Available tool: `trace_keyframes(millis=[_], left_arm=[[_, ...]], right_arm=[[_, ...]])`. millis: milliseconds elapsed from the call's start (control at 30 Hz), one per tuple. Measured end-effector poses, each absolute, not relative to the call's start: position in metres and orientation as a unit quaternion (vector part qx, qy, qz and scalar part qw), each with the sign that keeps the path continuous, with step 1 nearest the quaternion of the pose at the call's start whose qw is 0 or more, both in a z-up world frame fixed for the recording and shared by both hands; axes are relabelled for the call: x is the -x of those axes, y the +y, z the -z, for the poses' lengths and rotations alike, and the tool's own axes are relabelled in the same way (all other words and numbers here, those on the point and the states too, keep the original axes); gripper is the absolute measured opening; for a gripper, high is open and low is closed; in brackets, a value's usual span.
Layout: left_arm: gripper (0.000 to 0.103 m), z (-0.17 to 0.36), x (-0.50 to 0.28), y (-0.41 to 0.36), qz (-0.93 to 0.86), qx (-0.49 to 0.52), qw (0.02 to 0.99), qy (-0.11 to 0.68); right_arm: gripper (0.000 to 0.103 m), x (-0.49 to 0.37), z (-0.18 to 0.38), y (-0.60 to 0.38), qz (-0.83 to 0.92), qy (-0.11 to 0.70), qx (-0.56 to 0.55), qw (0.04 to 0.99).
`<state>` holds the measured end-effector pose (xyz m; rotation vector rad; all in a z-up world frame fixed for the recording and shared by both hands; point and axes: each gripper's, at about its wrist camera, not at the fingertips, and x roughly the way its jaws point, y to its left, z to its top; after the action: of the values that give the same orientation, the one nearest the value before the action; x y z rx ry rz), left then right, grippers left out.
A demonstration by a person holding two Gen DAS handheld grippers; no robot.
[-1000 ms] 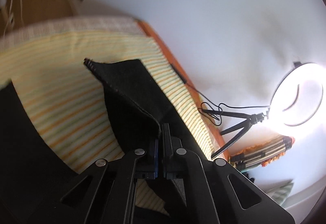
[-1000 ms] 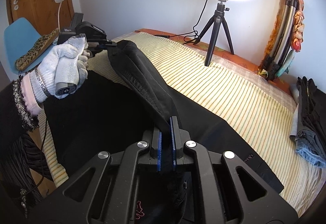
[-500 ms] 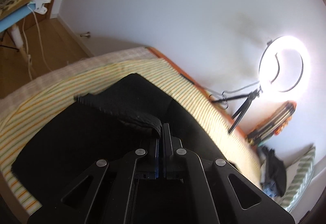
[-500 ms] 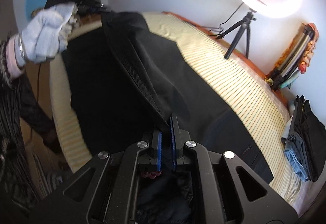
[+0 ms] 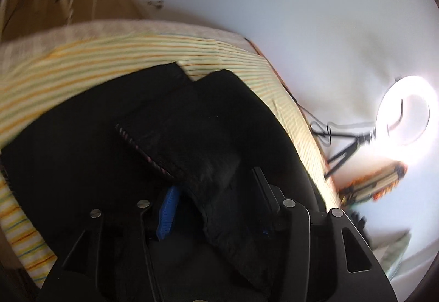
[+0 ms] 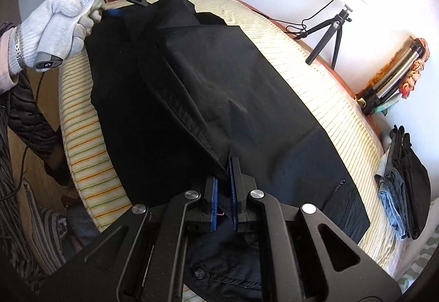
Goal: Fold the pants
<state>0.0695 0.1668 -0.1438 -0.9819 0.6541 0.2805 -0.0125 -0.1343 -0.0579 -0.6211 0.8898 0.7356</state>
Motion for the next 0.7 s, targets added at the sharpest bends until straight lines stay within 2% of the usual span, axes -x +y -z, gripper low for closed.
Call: trace_keyframes(millis=[67, 133, 167, 200, 500, 700], left_arm=[[0.049, 0.144, -0.071, 0.171, -0.141, 0.466, 0.821, 0.298], [0.044, 0.143, -0.074, 0.177, -0.157, 0.457, 0.824, 0.296], [0.027, 0.144, -0.077, 0.181, -0.168, 0.456, 0.821, 0.3], [0.001, 0.146, -0.079, 0.185, -0.177, 0.456, 0.817, 0.304], [0.002, 0.12, -0.044, 0.184, -0.184, 0.396, 0.858, 0.269], [0.002, 0.126, -0.016, 0.186, -0.198, 0.384, 0.857, 0.282]], right_arm=[[0.008, 0.012, 0.059, -0.134, -0.342, 0.417, 0.284, 0.793], [0.008, 0.012, 0.061, -0.134, -0.342, 0.417, 0.285, 0.792], [0.008, 0.013, 0.062, -0.135, -0.342, 0.417, 0.285, 0.793], [0.008, 0.013, 0.062, -0.136, -0.343, 0.417, 0.283, 0.793], [0.008, 0.011, 0.063, -0.136, -0.343, 0.412, 0.293, 0.792], [0.008, 0.022, 0.061, -0.131, -0.353, 0.395, 0.328, 0.782]])
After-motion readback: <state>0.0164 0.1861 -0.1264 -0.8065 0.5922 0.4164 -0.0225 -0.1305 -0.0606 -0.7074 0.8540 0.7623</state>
